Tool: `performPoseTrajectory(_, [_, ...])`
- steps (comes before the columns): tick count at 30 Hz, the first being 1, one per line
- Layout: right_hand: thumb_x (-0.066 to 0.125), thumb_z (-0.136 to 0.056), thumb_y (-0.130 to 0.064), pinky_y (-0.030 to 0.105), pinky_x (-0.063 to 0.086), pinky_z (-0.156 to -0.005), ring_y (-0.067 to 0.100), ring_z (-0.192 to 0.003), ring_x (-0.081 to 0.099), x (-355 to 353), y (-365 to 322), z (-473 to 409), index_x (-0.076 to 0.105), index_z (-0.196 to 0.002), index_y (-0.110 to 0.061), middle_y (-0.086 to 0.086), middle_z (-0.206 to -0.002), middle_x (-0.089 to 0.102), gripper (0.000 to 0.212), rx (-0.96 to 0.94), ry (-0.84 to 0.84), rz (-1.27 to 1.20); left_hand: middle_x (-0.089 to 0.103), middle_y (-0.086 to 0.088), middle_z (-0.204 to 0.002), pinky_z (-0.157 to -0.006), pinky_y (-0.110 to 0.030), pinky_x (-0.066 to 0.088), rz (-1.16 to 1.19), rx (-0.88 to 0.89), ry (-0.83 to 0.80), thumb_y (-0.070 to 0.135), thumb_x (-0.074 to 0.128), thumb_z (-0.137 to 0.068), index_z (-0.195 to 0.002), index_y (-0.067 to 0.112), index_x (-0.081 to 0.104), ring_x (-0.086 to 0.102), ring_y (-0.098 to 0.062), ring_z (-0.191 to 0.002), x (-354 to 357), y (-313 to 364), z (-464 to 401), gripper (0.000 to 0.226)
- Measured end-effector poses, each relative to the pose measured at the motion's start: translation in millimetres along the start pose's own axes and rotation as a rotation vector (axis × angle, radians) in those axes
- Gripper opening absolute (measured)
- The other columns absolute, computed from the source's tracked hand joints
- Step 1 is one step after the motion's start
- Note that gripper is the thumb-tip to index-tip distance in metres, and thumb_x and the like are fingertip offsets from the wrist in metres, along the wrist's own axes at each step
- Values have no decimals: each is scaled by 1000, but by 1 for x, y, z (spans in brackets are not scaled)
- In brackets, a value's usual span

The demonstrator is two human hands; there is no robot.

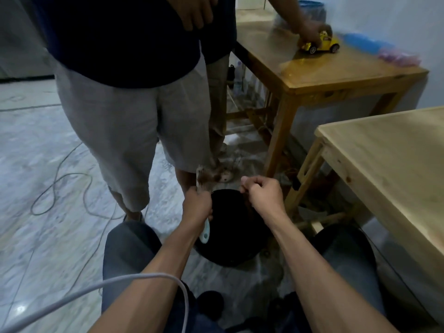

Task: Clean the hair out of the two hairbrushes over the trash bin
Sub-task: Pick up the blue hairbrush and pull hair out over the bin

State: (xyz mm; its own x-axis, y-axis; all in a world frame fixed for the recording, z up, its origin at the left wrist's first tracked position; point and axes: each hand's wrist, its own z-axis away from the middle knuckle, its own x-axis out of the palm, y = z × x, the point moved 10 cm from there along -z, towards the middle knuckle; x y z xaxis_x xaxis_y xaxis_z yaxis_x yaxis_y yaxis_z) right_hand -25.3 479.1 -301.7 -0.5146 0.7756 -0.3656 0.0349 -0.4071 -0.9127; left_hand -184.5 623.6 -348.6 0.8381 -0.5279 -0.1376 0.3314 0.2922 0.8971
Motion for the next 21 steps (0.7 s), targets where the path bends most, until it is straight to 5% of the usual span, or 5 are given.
performPoseTrajectory(3, [61,-93,-41,48,54,-102,31,-116,66,19,16,3,64,-132,-17,8,-129,68,46,171,-226,267,68,-10,-94,-51,-27,44,-245,193,38,36,44,-91,-126,17,54,60,-19,-62,-10,26,8,41])
performPoseTrajectory(5, [61,-90,-52,48,56,-99,30,-118,66,21,12,5,49,-148,-22,7,-135,64,66,158,-183,191,69,-5,-98,-42,-19,42,-357,275,49,38,42,-98,-135,19,50,61,-13,-62,-11,37,16,44])
performPoseTrajectory(9, [66,-96,-49,29,61,-71,17,-84,72,36,-9,10,58,-124,-27,-9,-99,66,36,100,-222,-161,63,4,-92,-48,-16,39,-413,373,55,24,43,-100,-131,21,53,54,-1,-68,-8,49,32,33])
performPoseTrajectory(13, [68,-99,-18,15,51,-52,10,-58,59,39,-21,3,74,-98,2,2,-70,65,21,-22,-199,-214,66,-5,-96,-49,-24,39,-393,297,21,24,45,-97,-118,19,56,59,-10,-65,-6,37,23,24])
performPoseTrajectory(21, [73,-94,-32,27,49,-52,15,-59,62,-9,10,-16,78,-83,-13,0,-61,67,22,67,-20,-58,61,-22,-84,-50,-32,42,-174,19,178,21,47,-79,-116,2,52,54,-26,-55,-65,6,4,41])
